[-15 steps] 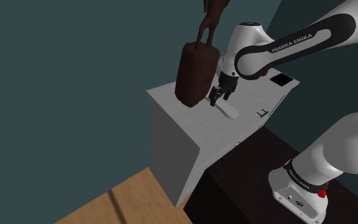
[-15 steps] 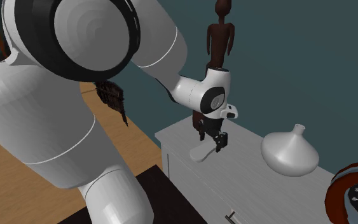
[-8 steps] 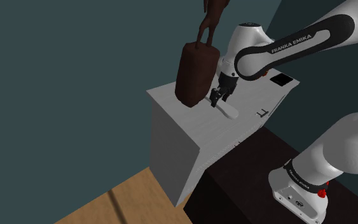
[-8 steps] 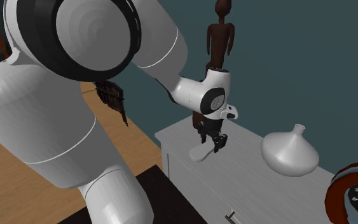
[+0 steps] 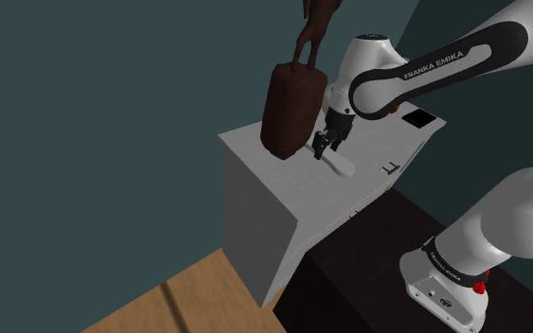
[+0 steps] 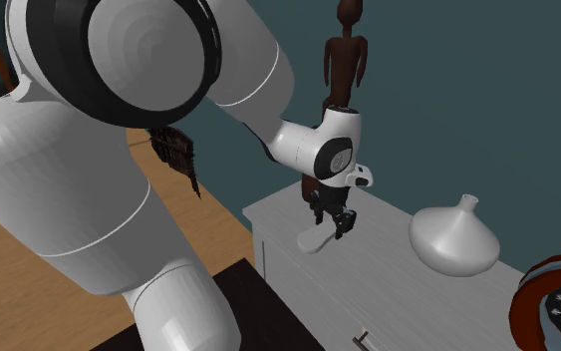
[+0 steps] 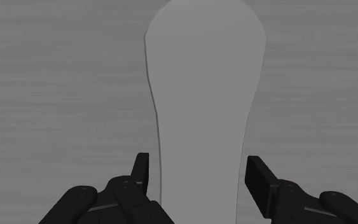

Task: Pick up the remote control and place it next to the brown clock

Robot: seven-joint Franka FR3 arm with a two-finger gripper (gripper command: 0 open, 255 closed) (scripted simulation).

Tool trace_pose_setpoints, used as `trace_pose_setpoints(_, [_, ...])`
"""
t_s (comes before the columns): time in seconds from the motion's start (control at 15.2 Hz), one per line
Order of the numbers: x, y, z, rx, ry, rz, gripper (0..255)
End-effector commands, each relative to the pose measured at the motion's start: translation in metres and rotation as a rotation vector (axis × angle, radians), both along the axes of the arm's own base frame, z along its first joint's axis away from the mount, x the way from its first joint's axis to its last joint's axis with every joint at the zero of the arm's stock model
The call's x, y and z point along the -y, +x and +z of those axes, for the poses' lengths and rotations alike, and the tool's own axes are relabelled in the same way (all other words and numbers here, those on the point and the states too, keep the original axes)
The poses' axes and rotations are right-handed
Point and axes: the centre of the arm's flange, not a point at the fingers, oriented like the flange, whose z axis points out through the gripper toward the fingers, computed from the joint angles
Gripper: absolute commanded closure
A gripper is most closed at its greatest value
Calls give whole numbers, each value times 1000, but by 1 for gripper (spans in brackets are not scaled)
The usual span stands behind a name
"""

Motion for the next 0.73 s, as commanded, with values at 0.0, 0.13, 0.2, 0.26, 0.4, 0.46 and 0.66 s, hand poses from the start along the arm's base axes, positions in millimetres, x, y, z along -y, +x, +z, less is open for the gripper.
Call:
trace_pose_setpoints(0.0, [0, 0, 0, 0, 0, 0, 255])
trace_pose_setpoints(0.13, [0, 0, 11, 0, 0, 0, 255])
trace_pose_setpoints(0.2, [0, 0, 16, 0, 0, 0, 255])
trace_pose_setpoints(0.26, [0, 0, 21, 0, 0, 0, 255])
trace_pose_setpoints(0.4, [0, 0, 32, 0, 0, 0, 255])
trace_pose_setpoints(0.46, [0, 0, 37, 0, 0, 0, 255])
trace_pose_setpoints(0.66, [0, 0, 53, 0, 0, 0, 255])
